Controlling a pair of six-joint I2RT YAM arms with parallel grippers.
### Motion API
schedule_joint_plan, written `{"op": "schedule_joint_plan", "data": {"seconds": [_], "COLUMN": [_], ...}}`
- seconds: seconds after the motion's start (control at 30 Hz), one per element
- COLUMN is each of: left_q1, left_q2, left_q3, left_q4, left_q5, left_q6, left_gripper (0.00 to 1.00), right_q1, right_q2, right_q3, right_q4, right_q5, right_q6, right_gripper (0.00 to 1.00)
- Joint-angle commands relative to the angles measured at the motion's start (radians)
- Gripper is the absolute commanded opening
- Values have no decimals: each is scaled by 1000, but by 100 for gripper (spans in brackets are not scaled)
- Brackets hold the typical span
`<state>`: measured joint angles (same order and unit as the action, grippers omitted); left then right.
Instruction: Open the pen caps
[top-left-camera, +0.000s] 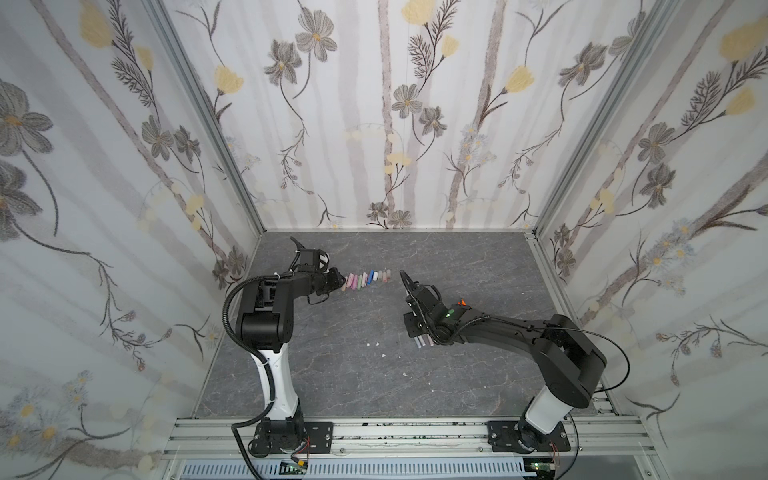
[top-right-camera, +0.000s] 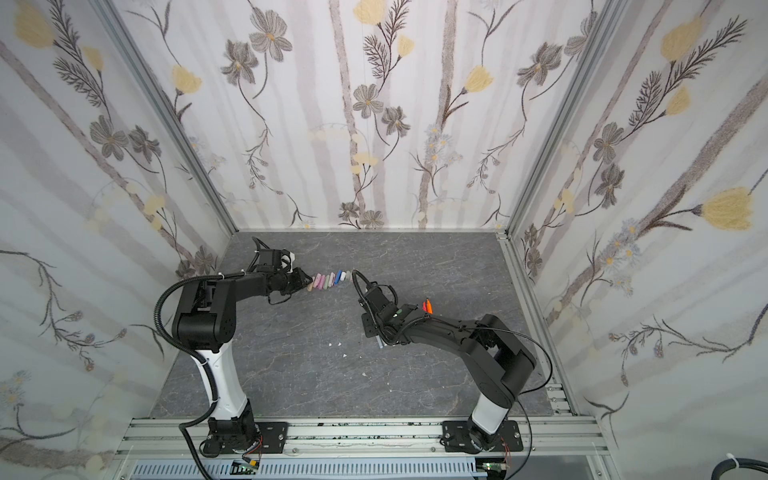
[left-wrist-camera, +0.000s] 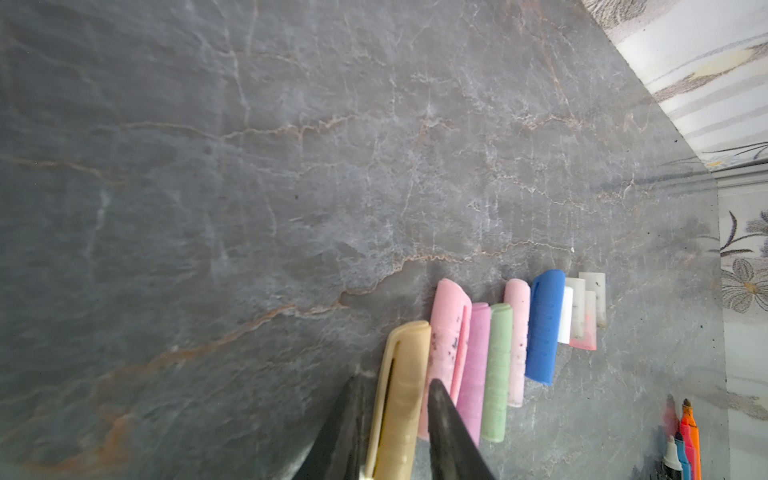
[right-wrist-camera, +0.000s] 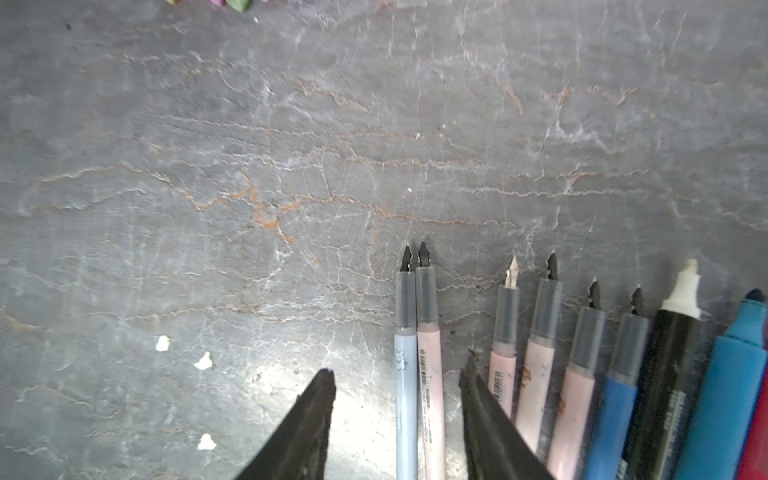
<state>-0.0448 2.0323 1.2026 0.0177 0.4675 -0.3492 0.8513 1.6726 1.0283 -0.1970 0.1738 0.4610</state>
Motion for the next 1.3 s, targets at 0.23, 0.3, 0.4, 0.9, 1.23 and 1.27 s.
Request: {"op": "schedule_joint_plan", "data": {"seconds": [0.23, 0.3, 0.4, 0.9, 1.23, 1.27], "left_q1": [13, 22, 19, 14, 18, 18], "left_q2": [-272, -388, -545, -787, -567, -559], "left_q3": [-169, -274, -405, -1009, -1123, -1123], "left_q4": [173, 312, 416, 1171, 1510, 1510], "left_q5": [-84, -162, -362, -693, -651, -659], "left_q6": [-82, -94, -66, 292, 269, 265], "left_gripper": [71, 98, 100, 100, 100, 100], "right_q1": [-173, -275, -446, -750, -767, -769], "right_q2": [-234, -288, -342, -400, -429, -431], "right_q3": [-32, -62, -95, -883, -913, -916], "right_q4": [37, 73, 123, 1355, 1379, 1379], "right_q5": [131, 126, 115, 255, 213, 204], "right_q6": [-130, -155, -153, -479, -466, -452], "right_gripper": [78, 100, 100, 100, 100, 100]}}
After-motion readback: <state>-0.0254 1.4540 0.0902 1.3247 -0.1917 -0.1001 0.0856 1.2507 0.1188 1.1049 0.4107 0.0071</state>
